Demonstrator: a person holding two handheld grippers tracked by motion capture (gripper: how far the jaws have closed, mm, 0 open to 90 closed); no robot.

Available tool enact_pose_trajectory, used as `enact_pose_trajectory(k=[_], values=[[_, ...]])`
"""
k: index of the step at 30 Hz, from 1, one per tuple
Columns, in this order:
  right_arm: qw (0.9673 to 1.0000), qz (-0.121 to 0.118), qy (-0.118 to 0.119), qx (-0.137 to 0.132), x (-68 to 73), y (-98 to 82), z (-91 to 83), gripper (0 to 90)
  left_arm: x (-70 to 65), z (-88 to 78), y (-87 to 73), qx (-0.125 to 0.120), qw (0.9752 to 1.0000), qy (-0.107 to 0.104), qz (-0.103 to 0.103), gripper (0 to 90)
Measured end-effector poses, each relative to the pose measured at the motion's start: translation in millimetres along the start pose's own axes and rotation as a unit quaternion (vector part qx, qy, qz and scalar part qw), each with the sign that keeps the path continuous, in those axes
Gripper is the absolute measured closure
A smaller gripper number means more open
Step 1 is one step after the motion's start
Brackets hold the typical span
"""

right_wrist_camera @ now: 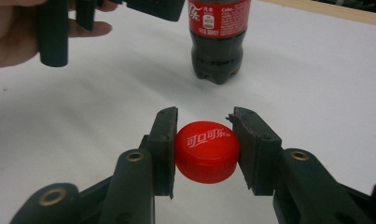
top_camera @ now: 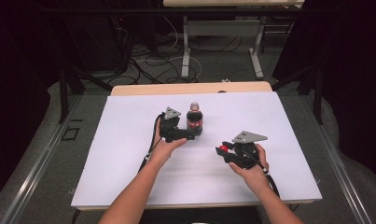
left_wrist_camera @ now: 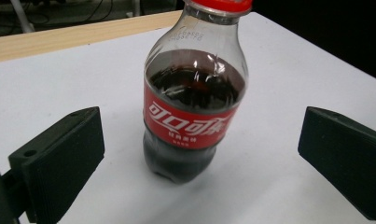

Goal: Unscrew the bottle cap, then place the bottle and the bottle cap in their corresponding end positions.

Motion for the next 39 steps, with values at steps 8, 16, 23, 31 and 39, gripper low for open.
enact_pose_trajectory(k=[8,16,23,31,39], values=[[0.9998,-0.011,0.014,0.006,10.6,7.9,14.2,61.1,-0.7,-34.6,-9.7,-0.005,0.9999,0.009,0.0,0.6],[0.9994,-0.022,0.028,0.007,19.1,14.6,28.0,61.1,6.5,-63.0,-25.5,-0.003,0.9999,0.012,-0.01,0.6],[0.9982,-0.029,0.049,0.021,30.2,14.6,46.8,61.1,11.5,-78.5,-38.4,-0.006,0.9998,0.02,-0.008,0.6],[0.9966,-0.039,0.06,0.041,42.3,2.1,71.0,61.1,18.0,-81.9,-44.5,-0.004,0.9995,0.025,-0.02,0.6],[0.9958,-0.036,0.061,0.058,46.8,-16.4,87.4,61.1,19.1,-83.1,-44.7,-0.006,0.9995,0.027,-0.014,0.6]])
Point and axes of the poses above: each handheld gripper's, and its own axes: z roughly forward along the jaws, y roughly out of its top, x roughly to its left, the point moved 3 cm from there along z, roughly forward along the jaws
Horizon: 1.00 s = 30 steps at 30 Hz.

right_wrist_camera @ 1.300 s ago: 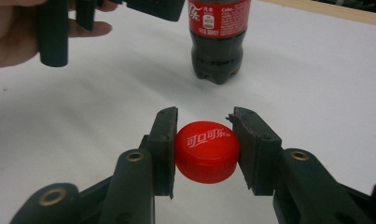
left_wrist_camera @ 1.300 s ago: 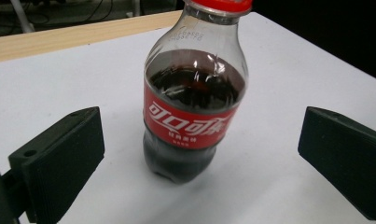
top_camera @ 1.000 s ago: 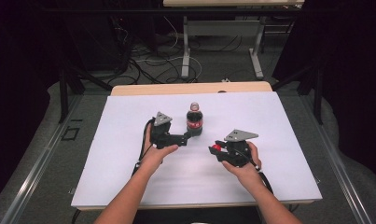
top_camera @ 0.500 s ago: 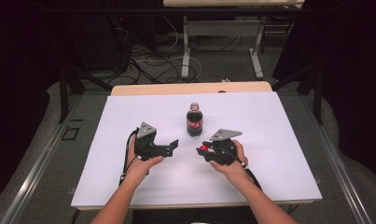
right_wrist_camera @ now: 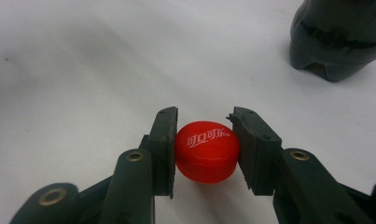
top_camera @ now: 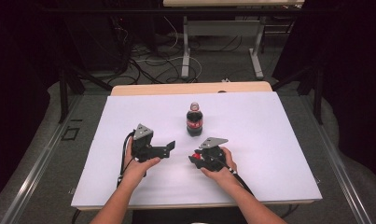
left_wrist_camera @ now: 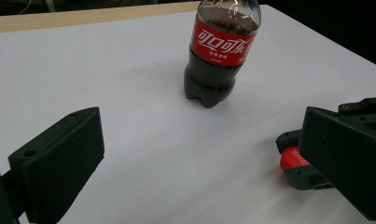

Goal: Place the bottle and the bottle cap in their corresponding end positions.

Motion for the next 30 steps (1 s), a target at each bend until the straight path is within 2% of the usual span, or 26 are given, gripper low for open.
enact_pose_trajectory(k=[3,4,7,10,11,15,19,21,28,30], values=[[0.9999,-0.01,0.001,-0.006,0.3,-2.8,3.3,61.0,1.3,-0.4,-0.1,-0.001,1.0,0.001,-0.003,0.6],[1.0,-0.002,0.001,-0.01,1.6,-3.7,4.2,61.0,1.9,-0.3,-0.5,-0.001,1.0,0.001,-0.005,0.6],[1.0,-0.004,0.003,0.004,2.0,-5.6,4.5,61.0,3.3,0.2,-1.7,0.002,1.0,0.002,-0.006,0.6],[1.0,-0.009,0.001,-0.003,4.0,-7.0,8.1,60.9,3.8,0.3,-2.0,0.002,1.0,0.001,-0.01,0.6],[0.9999,-0.011,0.003,0.007,4.5,-7.4,7.8,60.9,3.9,0.4,-1.9,0.0,0.9999,0.002,-0.01,0.6],[0.9999,-0.01,-0.001,0.0,4.3,-7.0,9.5,60.9,4.1,0.1,-1.7,0.0,0.9999,0.002,-0.01,0.6],[0.9999,-0.008,-0.002,0.012,3.0,-7.2,8.5,60.5,4.4,-0.4,-1.8,0.002,0.9999,0.0,-0.013,0.6],[0.9999,-0.007,-0.01,0.004,2.8,-7.1,9.6,60.2,4.4,-0.5,-1.9,0.002,0.9999,0.0,-0.013,0.6],[0.9998,-0.005,-0.011,0.014,1.7,-7.3,11.3,56.2,5.5,0.5,-2.8,0.006,0.9999,0.003,-0.011,0.7],[0.9998,-0.012,-0.009,0.013,0.7,-7.0,11.4,54.8,5.8,0.2,-2.8,0.006,0.9999,0.004,-0.012,0.7]])
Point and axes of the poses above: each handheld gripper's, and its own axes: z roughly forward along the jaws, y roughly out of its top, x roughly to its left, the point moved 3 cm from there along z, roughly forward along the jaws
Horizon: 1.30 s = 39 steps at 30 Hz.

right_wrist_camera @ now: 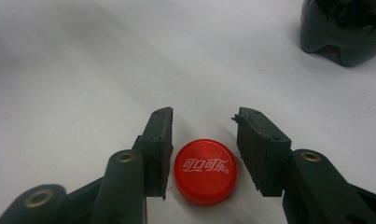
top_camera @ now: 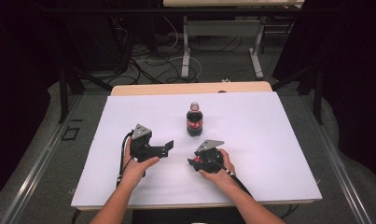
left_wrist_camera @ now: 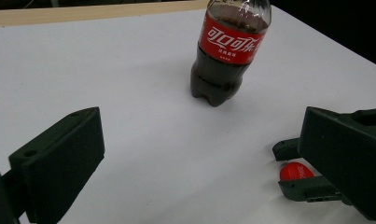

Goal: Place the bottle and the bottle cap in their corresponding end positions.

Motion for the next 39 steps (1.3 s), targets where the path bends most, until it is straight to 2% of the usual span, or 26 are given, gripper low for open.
enact_pose_trajectory(k=[3,4,6,7,8,11,12,13,15,17,19,21,23,24,25,27,29,32,33,36,38,39], values=[[1.0,0.001,0.002,0.004,-1.3,2.1,-4.0,51.8,0.4,0.1,-0.2,-0.003,1.0,0.0,-0.004,0.7],[0.9999,0.004,-0.001,-0.011,-2.0,3.9,-4.7,50.0,1.1,0.0,-0.2,-0.002,1.0,0.001,-0.004,0.7],[1.0,0.006,0.0,-0.005,-4.2,7.2,-11.3,46.8,2.2,-0.3,-0.6,-0.001,1.0,0.003,-0.004,0.7],[0.9999,0.012,-0.004,-0.01,-5.3,8.8,-12.8,44.8,2.3,0.1,-0.8,-0.002,1.0,0.003,-0.007,0.7],[0.9999,0.009,-0.007,-0.005,-7.6,10.2,-15.0,43.4,2.9,0.1,-1.1,0.001,1.0,0.003,-0.008,0.7],[0.9996,0.006,-0.021,-0.02,-15.2,13.4,-20.6,39.5,4.5,0.5,-1.6,0.003,0.9999,0.006,-0.009,0.7],[0.9997,0.009,-0.023,-0.008,-17.6,13.9,-24.3,39.4,5.5,0.4,-1.7,0.003,0.9999,0.007,-0.008,0.7],[0.9996,0.015,-0.024,-0.008,-20.3,15.0,-26.8,39.1,5.6,0.8,-2.1,0.002,0.9999,0.009,-0.014,0.7],[0.9992,0.02,-0.021,-0.027,-27.0,17.3,-31.1,39.1,7.4,0.8,-2.3,0.0,0.9998,0.012,-0.013,0.9],[0.9986,0.032,-0.026,-0.033,-33.8,19.4,-37.7,39.1,9.2,0.4,-2.4,0.004,0.9998,0.012,-0.016,0.9],[0.9975,0.048,-0.036,-0.037,-41.1,21.3,-45.0,37.2,11.3,0.4,-2.6,0.005,0.9996,0.016,-0.021,0.9],[0.9969,0.06,-0.033,-0.039,-48.4,22.4,-53.8,36.2,14.1,0.7,-3.1,0.002,0.9995,0.022,-0.023,0.9],[0.996,0.06,-0.049,-0.044,-56.2,22.9,-61.7,34.4,17.0,-0.7,-3.7,0.012,0.9994,0.022,-0.026,0.9],[0.995,0.073,-0.054,-0.041,-58.9,22.5,-66.1,31.9,18.8,-1.3,-3.9,0.016,0.9994,0.02,-0.024,0.9],[0.9946,0.073,-0.062,-0.042,-63.4,22.2,-70.1,27.9,19.3,-1.1,-4.0,0.014,0.9992,0.022,-0.03,0.9],[0.993,0.086,-0.068,-0.045,-71.2,21.0,-77.0,23.8,22.4,-2.0,-4.3,0.018,0.9992,0.025,-0.028,0.9],[0.9913,0.095,-0.077,-0.048,-79.6,19.2,-83.0,17.4,24.5,-2.5,-4.4,0.013,0.9989,0.028,-0.035,0.9],[0.9893,0.104,-0.092,-0.046,-90.3,15.0,-91.8,14.7,28.5,-2.0,-4.8,0.006,0.9985,0.037,-0.04,0.9],[0.9887,0.105,-0.097,-0.045,-93.8,13.5,-94.3,14.7,30.4,-3.4,-4.8,0.016,0.9984,0.037,-0.038,0.9],[0.9867,0.115,-0.103,-0.052,-103.3,9.7,-100.2,12.1,35.3,-4.0,-5.6,0.022,0.9981,0.041,-0.039,0.9],[0.9853,0.116,-0.113,-0.053,-108.5,7.2,-104.0,12.4,38.1,-5.0,-6.1,0.024,0.9979,0.044,-0.041,0.9],[0.9848,0.109,-0.124,-0.056,-112.1,5.6,-105.1,13.3,39.2,-4.9,-6.2,0.02,0.9978,0.046,-0.044,0.9]])
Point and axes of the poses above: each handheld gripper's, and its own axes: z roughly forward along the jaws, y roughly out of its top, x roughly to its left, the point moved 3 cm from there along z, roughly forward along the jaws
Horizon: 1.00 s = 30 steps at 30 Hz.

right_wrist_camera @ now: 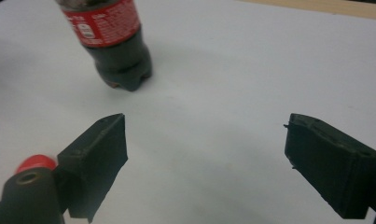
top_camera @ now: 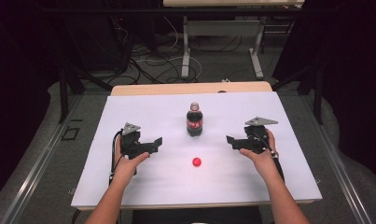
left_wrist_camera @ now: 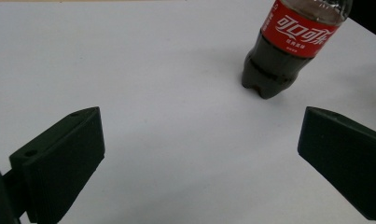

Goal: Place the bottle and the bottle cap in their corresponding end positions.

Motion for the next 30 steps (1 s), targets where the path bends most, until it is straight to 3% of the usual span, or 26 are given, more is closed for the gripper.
enact_pose_trajectory(k=[7,8,9,14,20,30], values=[[0.999,0.028,-0.034,0.003,-27.6,-9.9,-4.7,15.1,10.6,-1.4,-1.5,-0.002,0.9999,0.01,-0.006,0.9],[0.999,0.024,-0.037,0.004,-32.9,-12.0,-4.8,15.1,11.9,-2.0,-1.9,0.003,0.9999,0.009,-0.007,0.9],[0.9985,0.036,-0.04,0.007,-35.4,-14.3,-4.3,15.1,13.1,-1.3,-2.5,0.0,0.9999,0.011,-0.008,0.9],[0.9974,0.051,-0.046,0.023,-49.1,-26.5,-0.2,14.7,17.9,2.3,-7.0,0.013,0.9996,0.023,-0.008,3.2],[0.9962,0.056,-0.06,0.028,-53.8,-32.3,3.3,12.1,21.8,5.8,-11.2,0.024,0.9992,0.032,-0.004,3.2],[0.9962,0.06,-0.056,0.031,-52.7,-33.8,5.0,6.3,25.7,6.3,-13.2,0.034,0.9987,0.037,-0.004,3.2]])
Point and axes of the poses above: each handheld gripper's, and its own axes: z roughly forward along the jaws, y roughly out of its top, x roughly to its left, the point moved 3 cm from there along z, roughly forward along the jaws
